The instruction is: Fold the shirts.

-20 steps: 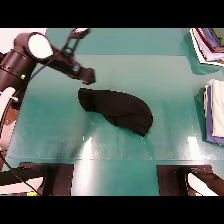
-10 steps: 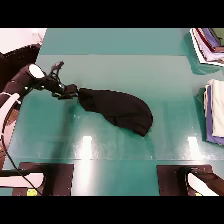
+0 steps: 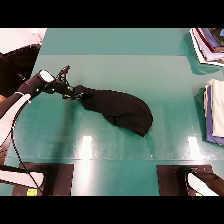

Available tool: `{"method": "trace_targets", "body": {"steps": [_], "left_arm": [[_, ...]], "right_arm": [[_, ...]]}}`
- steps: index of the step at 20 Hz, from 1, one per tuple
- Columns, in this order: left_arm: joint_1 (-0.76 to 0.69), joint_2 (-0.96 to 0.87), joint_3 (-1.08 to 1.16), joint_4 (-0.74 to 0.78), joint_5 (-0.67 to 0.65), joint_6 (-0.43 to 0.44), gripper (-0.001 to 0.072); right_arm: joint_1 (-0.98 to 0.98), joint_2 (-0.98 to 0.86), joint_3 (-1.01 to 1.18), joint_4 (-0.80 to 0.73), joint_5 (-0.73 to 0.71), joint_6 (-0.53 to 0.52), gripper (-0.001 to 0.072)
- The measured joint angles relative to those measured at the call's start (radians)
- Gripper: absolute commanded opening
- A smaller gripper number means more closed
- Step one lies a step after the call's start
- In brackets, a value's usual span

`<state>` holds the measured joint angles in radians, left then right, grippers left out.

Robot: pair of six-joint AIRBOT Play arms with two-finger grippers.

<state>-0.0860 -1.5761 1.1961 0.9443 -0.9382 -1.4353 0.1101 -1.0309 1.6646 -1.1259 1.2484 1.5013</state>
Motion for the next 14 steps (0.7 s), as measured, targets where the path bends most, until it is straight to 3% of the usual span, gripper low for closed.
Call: {"method": "trace_targets", "body": {"steps": [4,5,6,7,10,14], "left_arm": [[0.019,0.061,0.091,0.025,-0.028,0.002,0.0027],[0.021,0.08,0.11,0.036,-0.031,0.006,0.0027],[0.023,0.095,0.122,0.05,-0.039,0.013,0.0027],[0.025,0.108,0.132,0.061,-0.042,0.02,0.0027],[0.027,0.127,0.147,0.076,-0.061,0.031,0.0027],[0.027,0.135,0.153,0.085,-0.077,0.035,0.0027]], "right_arm": [[0.0,0.0,-0.156,0.0,0.08,0.005,0.0032],[0.0,0.0,-0.227,-0.001,0.09,0.008,0.0193],[0.0,-0.002,-0.301,-0.001,0.092,0.011,0.0461],[0.0,-0.008,-0.386,0.002,0.091,0.012,0.0527],[0.005,-0.055,-0.623,0.059,0.047,0.012,0.0527],[0.049,-0.175,-0.809,0.242,-0.077,-0.071,0.0526]]}}
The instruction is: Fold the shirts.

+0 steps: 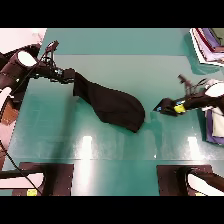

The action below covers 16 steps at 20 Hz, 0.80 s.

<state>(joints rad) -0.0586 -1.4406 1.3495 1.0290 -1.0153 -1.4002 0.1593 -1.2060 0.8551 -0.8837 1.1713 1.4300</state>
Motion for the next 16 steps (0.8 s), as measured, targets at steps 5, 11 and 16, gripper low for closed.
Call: {"method": "trace_targets", "body": {"steps": [5,11,16], "left_arm": [[0.0,0.002,0.002,0.003,-0.008,0.003,0.0027],[0.0,0.027,0.005,0.012,-0.013,0.003,0.0026],[0.0,0.187,0.081,0.063,-0.014,0.005,0.0026]], "right_arm": [[0.095,-0.184,0.016,0.117,-0.124,-0.051,0.0291],[0.148,-0.287,0.162,0.124,-0.196,-0.082,0.0018],[0.084,-0.115,0.311,0.02,-0.163,-0.092,0.0017]]}}
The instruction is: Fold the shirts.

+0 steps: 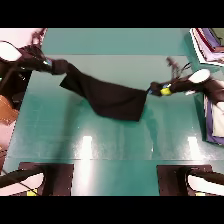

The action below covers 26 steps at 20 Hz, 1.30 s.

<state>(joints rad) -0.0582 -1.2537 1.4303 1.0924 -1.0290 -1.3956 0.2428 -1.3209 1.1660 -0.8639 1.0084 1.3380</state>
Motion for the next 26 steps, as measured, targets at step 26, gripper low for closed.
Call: {"method": "trace_targets", "body": {"steps": [26], "left_arm": [[0.0,0.116,0.188,0.175,-0.241,-0.011,0.0027]], "right_arm": [[-0.219,0.132,0.492,-0.151,0.441,0.163,0.0015]]}}
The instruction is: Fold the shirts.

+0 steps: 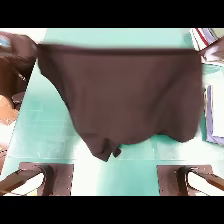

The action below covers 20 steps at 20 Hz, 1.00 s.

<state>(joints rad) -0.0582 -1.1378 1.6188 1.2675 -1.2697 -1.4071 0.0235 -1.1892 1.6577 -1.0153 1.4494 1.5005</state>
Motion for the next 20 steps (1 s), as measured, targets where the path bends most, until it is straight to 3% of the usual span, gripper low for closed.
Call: {"method": "trace_targets", "body": {"steps": [6,7,8,9,11,14,17,20], "left_arm": [[0.0,-0.318,-0.077,0.01,0.197,0.018,0.0029],[0.001,-0.348,-0.077,0.01,0.232,0.018,0.0033],[0.0,-0.369,-0.078,0.01,0.258,0.016,0.0252],[0.001,-0.386,-0.077,0.012,0.272,0.013,0.054],[0.006,-0.404,-0.061,0.01,0.275,0.008,0.0531],[0.035,-0.415,-0.026,0.006,0.164,0.005,0.0531],[0.057,-0.386,-0.069,-0.016,0.01,0.007,0.0531],[0.069,-0.291,-0.248,-0.019,-0.019,0.003,0.0531]], "right_arm": [[0.107,-0.311,-0.076,-0.026,-0.203,-0.003,0.0022],[0.115,-0.359,-0.053,-0.026,-0.22,-0.005,0.0109],[0.118,-0.396,-0.026,-0.025,-0.225,-0.007,0.0318],[0.12,-0.43,0.006,-0.025,-0.225,-0.009,0.0358],[0.118,-0.473,0.065,-0.026,-0.195,-0.01,0.0359],[0.105,-0.478,0.098,-0.025,-0.131,-0.031,0.0358],[0.083,-0.404,0.018,-0.023,-0.077,-0.059,0.0357],[0.046,-0.29,-0.136,0.025,-0.043,-0.092,0.0358]]}}
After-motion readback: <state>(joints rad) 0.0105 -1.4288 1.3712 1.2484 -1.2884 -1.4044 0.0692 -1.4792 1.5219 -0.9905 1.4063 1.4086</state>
